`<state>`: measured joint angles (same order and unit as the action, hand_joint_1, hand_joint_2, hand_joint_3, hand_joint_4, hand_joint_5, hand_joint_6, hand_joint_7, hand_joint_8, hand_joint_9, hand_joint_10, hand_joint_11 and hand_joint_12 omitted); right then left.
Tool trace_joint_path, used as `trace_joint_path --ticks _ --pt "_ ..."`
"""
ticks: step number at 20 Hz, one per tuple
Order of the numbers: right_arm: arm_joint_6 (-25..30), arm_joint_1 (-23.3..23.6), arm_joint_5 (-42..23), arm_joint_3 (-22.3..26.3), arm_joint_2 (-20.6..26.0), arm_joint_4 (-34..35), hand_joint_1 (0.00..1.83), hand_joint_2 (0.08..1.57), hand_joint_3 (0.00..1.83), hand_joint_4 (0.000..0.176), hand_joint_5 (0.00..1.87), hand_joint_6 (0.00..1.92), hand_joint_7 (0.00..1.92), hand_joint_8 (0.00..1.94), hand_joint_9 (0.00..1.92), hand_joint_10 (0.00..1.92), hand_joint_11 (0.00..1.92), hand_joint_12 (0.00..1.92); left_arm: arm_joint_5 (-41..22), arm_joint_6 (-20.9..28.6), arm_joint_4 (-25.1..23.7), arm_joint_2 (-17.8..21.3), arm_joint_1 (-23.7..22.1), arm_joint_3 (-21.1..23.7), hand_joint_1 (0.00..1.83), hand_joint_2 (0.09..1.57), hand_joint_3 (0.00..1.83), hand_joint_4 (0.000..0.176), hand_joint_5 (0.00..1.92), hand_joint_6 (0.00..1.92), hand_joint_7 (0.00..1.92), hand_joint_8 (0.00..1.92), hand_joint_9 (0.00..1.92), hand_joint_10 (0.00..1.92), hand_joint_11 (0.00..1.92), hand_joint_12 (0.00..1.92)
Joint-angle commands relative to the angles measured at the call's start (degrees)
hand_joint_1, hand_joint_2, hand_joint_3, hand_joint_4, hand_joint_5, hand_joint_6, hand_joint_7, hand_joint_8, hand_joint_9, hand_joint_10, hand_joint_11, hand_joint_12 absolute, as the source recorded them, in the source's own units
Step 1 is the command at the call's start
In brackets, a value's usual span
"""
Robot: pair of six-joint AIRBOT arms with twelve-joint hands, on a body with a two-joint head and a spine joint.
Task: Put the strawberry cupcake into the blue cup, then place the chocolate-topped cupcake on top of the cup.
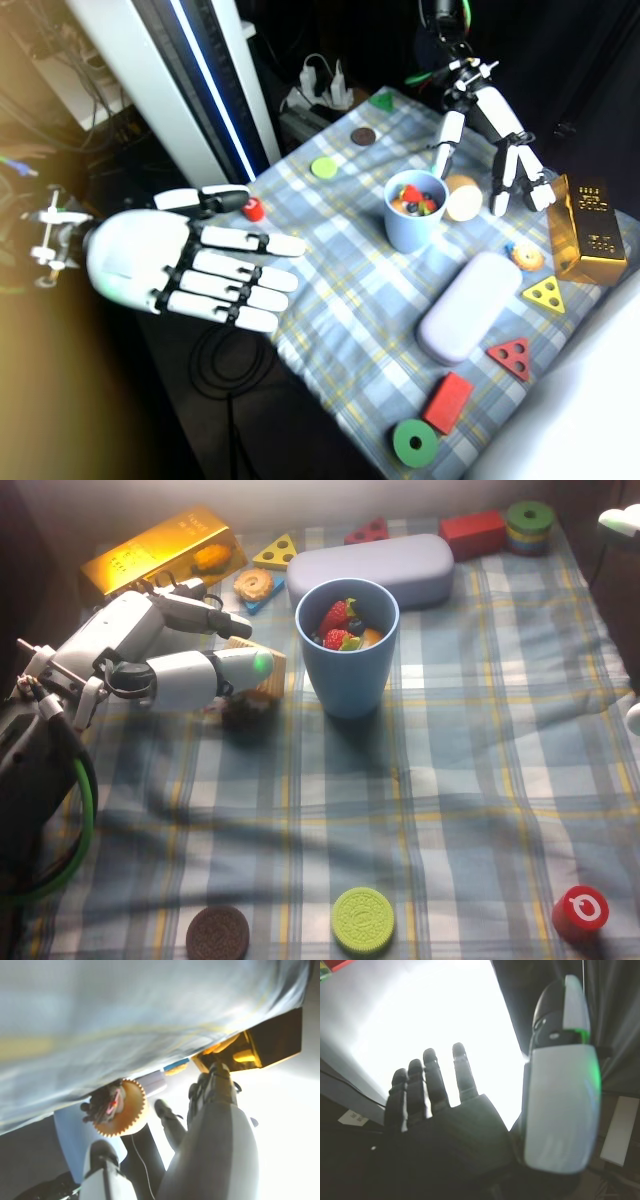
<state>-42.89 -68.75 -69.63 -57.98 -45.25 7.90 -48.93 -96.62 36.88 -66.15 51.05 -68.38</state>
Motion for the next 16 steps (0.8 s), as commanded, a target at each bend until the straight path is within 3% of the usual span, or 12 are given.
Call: trace_joint_path --ticks 1,3,4,5,6,7,8,9,12,13,15,16 --pt "0.6 0.09 -7.04 -0.19 -0.11 1.24 0.28 0.88 0.0 0.086 0.04 0.01 0.14 0.01 0.05 0.01 0.0 0.0 -6.23 0.25 -1.79 0.38 -0.51 0.25 0.6 0.88 0.0 0.129 0.83 0.0 0.21 0.0 0.09 0.0 0.0 0.0" --pt "0.6 0.07 -7.04 -0.2 -0.11 1.24 0.28 0.89 0.0 0.065 0.07 0.0 0.19 0.01 0.11 0.01 0.05 0.02 -6.13 0.25 -1.87 0.43 -0.52 0.32 0.62 0.85 0.0 0.102 0.87 0.02 0.25 0.02 0.12 0.01 0.0 0.0" --pt "0.6 0.07 -7.04 -0.2 -0.11 1.25 0.27 0.89 0.0 0.076 0.06 0.0 0.18 0.0 0.1 0.01 0.05 0.03 -6.15 0.25 -1.97 0.49 -0.5 0.47 0.61 0.81 0.0 0.07 0.86 0.01 0.25 0.01 0.13 0.01 0.0 0.0" --pt "0.6 0.07 -7.04 -0.2 -0.11 1.25 0.28 0.89 0.0 0.071 0.04 0.0 0.16 0.0 0.08 0.0 0.02 0.01 -6.23 0.25 -2.11 0.59 -0.44 0.72 0.61 0.78 0.0 0.118 0.57 0.0 0.22 0.0 0.11 0.0 0.0 0.0" --pt "0.6 0.06 -7.04 -0.2 -0.13 1.25 0.27 0.87 0.0 0.089 0.04 0.0 0.13 0.0 0.06 0.0 0.01 0.01 -6.32 0.25 -2.31 0.71 -0.4 0.99 0.56 0.74 0.0 0.139 0.42 0.0 0.2 0.0 0.12 0.0 0.0 0.0" --pt "0.6 0.06 -7.04 -0.2 -0.13 1.25 0.28 0.88 0.0 0.079 0.05 0.01 0.14 0.01 0.07 0.01 0.03 0.02 -6.39 0.25 -2.39 0.77 -0.36 1.16 0.52 0.72 0.0 0.151 0.38 0.0 0.2 0.0 0.12 0.0 0.0 0.0" --pt "0.6 0.04 -7.04 -0.2 -0.13 1.25 0.27 0.88 0.0 0.08 0.05 0.0 0.14 0.0 0.06 0.0 0.01 0.01 -6.43 0.14 -2.43 0.79 -0.29 1.31 0.52 0.69 0.0 0.135 0.41 0.0 0.17 0.0 0.07 0.0 0.0 0.0" --pt "0.6 0.04 -7.04 -0.2 -0.13 1.25 0.27 0.88 0.0 0.079 0.06 0.01 0.16 0.01 0.08 0.01 0.02 0.02 -6.39 -0.17 -2.43 0.79 -0.13 1.46 0.46 0.67 0.0 0.146 0.41 0.0 0.14 0.0 0.03 0.0 0.0 0.0" --pt "0.62 0.01 -7.04 -0.19 -0.13 1.25 0.24 0.88 0.0 0.11 0.03 0.0 0.13 0.0 0.05 0.0 0.0 0.0 -5.92 -0.69 -2.37 0.8 0.37 1.82 0.53 0.67 0.0 0.117 0.47 0.02 0.13 0.0 0.02 0.0 0.0 0.0" --pt "0.62 0.01 -7.04 -0.19 -0.17 1.25 0.24 0.88 0.0 0.095 0.03 0.0 0.13 0.0 0.06 0.0 0.0 0.0 -5.67 -0.7 -2.29 0.74 0.62 1.83 0.56 0.68 0.0 0.15 0.43 0.0 0.13 0.0 0.01 0.0 0.0 0.0" --pt "0.62 0.01 -7.04 -0.19 -0.22 1.25 0.31 0.89 0.0 0.077 0.05 0.01 0.14 0.01 0.06 0.0 0.0 0.0 -5.09 -0.76 -2.04 0.66 0.92 1.73 0.56 0.7 0.01 0.146 0.48 0.02 0.13 0.0 0.01 0.0 0.0 0.0" --pt "0.63 0.01 -7.04 -0.2 -0.24 1.25 0.31 0.89 0.0 0.081 0.05 0.01 0.14 0.0 0.06 0.0 0.0 0.0 -4.7 -0.77 -1.93 0.48 1.12 1.6 0.58 0.7 0.0 0.138 0.52 0.03 0.12 0.0 0.0 0.0 0.0 0.0"
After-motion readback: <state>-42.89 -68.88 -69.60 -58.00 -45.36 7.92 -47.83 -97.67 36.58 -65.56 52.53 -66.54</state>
